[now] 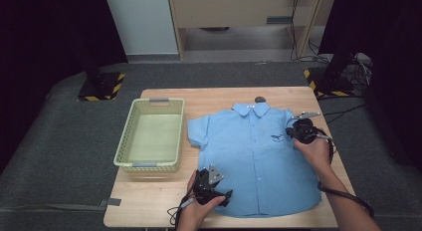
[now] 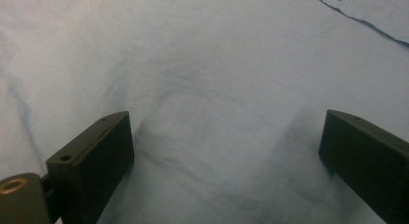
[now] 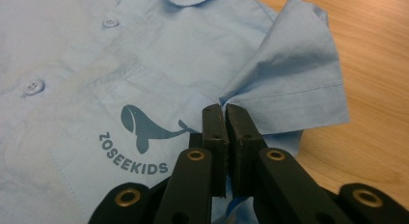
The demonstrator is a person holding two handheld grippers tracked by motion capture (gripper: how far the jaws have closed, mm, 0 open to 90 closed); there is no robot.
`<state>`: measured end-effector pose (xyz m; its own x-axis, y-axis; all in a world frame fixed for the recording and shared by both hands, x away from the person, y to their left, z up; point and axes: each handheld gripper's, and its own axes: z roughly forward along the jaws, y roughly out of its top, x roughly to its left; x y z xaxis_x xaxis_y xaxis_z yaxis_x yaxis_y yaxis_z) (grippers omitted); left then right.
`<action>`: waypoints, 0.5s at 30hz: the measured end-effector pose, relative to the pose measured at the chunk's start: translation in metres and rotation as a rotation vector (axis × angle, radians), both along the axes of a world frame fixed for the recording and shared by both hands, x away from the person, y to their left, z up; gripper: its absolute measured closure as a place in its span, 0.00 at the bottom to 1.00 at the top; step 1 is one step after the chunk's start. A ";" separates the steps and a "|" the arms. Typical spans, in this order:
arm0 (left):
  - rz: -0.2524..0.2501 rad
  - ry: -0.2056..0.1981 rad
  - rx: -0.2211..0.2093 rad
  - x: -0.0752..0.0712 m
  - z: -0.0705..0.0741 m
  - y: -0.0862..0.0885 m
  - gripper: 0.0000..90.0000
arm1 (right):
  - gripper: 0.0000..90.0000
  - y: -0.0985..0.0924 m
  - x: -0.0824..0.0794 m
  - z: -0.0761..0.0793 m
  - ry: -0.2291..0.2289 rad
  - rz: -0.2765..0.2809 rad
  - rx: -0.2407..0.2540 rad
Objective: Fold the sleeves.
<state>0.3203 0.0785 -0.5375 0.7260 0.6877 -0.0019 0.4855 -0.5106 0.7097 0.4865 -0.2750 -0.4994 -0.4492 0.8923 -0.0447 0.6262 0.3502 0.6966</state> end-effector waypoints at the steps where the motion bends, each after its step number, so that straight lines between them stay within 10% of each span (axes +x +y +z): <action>1: 0.000 0.000 0.000 0.000 0.000 0.000 0.05 | 0.97 0.001 0.000 -0.002 0.002 0.003 -0.001; 15: -0.003 0.002 0.001 0.000 0.000 0.000 0.05 | 0.79 0.007 -0.003 -0.013 0.006 0.029 0.034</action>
<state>0.3204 0.0787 -0.5374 0.7282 0.6854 -0.0023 0.4850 -0.5129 0.7083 0.4837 -0.2685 -0.5120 -0.4747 0.8801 -0.0114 0.6208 0.3440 0.7045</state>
